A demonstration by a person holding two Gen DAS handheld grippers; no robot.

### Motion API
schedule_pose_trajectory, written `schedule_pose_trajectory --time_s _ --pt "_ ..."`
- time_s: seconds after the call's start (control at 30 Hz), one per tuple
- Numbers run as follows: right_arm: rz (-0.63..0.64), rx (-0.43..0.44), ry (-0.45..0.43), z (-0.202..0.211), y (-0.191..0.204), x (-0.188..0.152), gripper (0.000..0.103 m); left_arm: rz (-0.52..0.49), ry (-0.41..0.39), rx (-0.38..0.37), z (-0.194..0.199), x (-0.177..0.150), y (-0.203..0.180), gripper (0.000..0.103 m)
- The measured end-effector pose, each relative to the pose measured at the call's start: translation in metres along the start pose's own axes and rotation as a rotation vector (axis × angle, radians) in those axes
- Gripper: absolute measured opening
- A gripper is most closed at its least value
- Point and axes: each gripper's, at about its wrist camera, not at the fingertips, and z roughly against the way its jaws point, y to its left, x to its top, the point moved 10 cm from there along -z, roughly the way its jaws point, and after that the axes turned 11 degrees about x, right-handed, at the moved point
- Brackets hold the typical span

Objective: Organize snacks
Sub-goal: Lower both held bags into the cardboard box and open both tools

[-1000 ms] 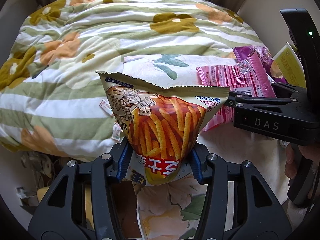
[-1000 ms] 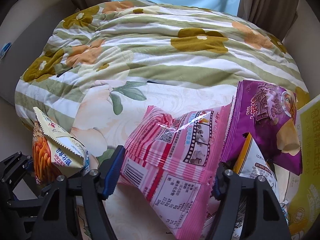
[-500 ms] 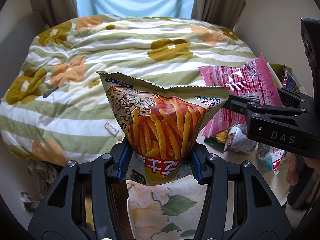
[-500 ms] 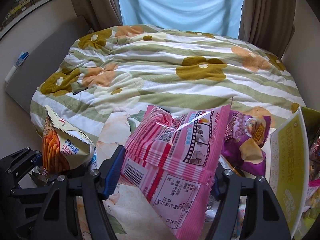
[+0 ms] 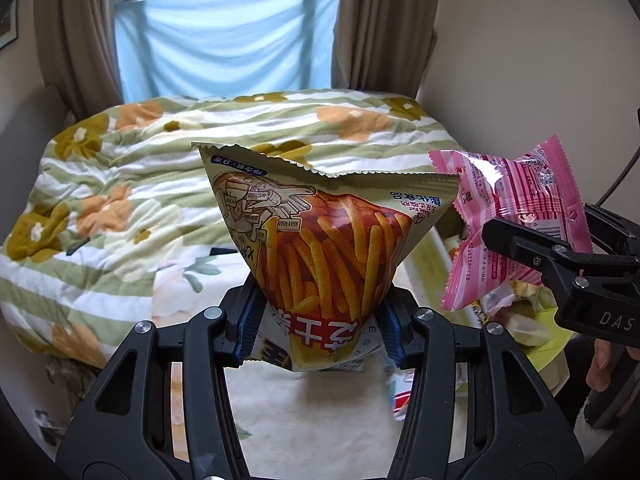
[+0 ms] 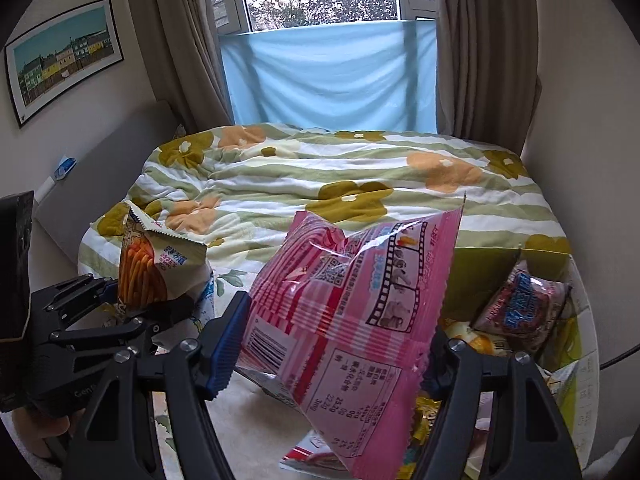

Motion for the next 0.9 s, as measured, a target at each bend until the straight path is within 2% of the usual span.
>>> schedule_pose_trajectory --time_s 0.1,0.3,0.47,0.6,0.7,0.9 --pt "-0.025 -0.033 -0.017 0.031 -0.040 -0.010 0.067 -0.017 -0.006 -0.041 0.002 0.007 -0.051 0.047" --pt "-0.074 -0.080 -0.033 0.076 -0.114 -0.036 0.067 -0.034 0.032 -0.095 -0.009 0.007 -0.144 0.047" --pt "-0.112 -0.080 -0.026 0.094 -0.160 -0.053 0.067 -0.034 0.105 -0.088 -0.038 0.001 -0.198 0.047" --pt "-0.118 -0.075 -0.003 0.096 -0.185 -0.063 0.067 -0.032 0.167 -0.073 -0.062 -0.011 -0.223 0.047" --pt "-0.131 -0.064 0.016 0.095 -0.199 -0.069 0.067 -0.041 0.182 -0.036 -0.075 -0.013 -0.228 0.047" --pt "-0.157 -0.044 0.048 0.093 -0.219 -0.080 0.067 -0.042 0.207 -0.014 -0.089 -0.007 -0.239 0.047"
